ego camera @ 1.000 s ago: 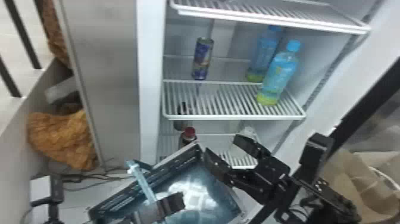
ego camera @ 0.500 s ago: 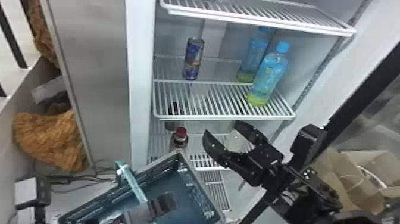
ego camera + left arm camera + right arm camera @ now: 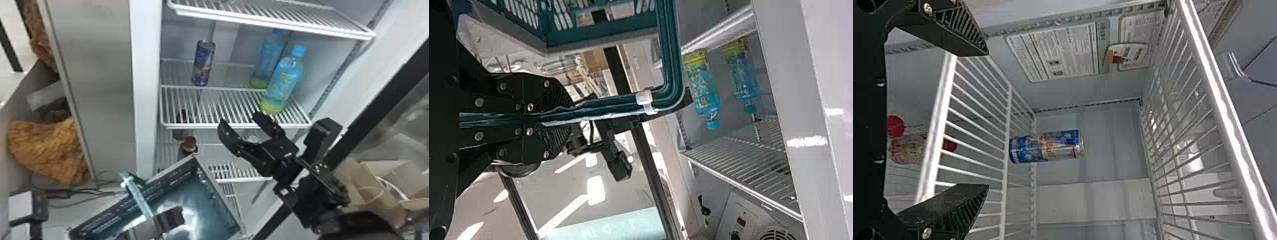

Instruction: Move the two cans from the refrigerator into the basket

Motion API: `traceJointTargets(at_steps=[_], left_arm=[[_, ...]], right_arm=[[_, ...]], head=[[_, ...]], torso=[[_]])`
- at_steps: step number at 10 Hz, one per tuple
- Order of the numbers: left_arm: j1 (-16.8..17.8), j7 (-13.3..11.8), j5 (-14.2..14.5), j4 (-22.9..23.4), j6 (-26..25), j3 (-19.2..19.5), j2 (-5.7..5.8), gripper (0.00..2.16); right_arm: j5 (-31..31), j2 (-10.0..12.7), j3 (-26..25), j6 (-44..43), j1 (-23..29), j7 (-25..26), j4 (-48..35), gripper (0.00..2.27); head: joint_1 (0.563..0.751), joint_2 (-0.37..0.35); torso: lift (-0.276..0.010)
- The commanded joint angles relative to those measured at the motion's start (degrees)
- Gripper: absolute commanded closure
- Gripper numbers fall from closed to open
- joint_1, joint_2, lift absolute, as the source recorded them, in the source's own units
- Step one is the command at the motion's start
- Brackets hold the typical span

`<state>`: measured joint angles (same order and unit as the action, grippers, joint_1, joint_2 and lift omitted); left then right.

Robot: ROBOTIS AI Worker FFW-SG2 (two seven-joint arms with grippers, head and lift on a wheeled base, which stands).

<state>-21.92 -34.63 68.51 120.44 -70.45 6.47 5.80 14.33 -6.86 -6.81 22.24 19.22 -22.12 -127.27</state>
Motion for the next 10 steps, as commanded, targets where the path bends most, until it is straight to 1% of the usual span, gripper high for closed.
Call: traceJointTargets(at_steps=[1, 5, 7, 10], left_arm=[[0.0, 0.0, 0.0, 0.0, 0.0, -0.1, 0.00, 1.20], [0.1, 0.0, -0.1, 0.0, 0.0, -0.1, 0.09, 1.20], [0.1, 0.0, -0.1, 0.0, 0.0, -0.2, 0.18, 1.20], [0.3, 0.0, -0.1, 0.0, 0.0, -0.3, 0.35, 1.20]], right_arm=[[0.0, 0.0, 0.5, -0.9, -2.8, 0.6, 2.8, 0.09], [-0.5, 0.4, 2.2, -5.8, -10.8, 1.7, 12.6, 0.09], [-0.5, 0.8, 3.0, -6.9, -14.0, 2.0, 16.4, 0.10], [-1.5, 0.8, 4.1, -9.4, -18.7, 2.4, 21.9, 0.09]], head=[[0.695, -0.278], [0.695, -0.271], [0.695, -0.261], [0.695, -0.249]], torso=[[-0.035], [-0.035], [-0.035], [-0.035]])
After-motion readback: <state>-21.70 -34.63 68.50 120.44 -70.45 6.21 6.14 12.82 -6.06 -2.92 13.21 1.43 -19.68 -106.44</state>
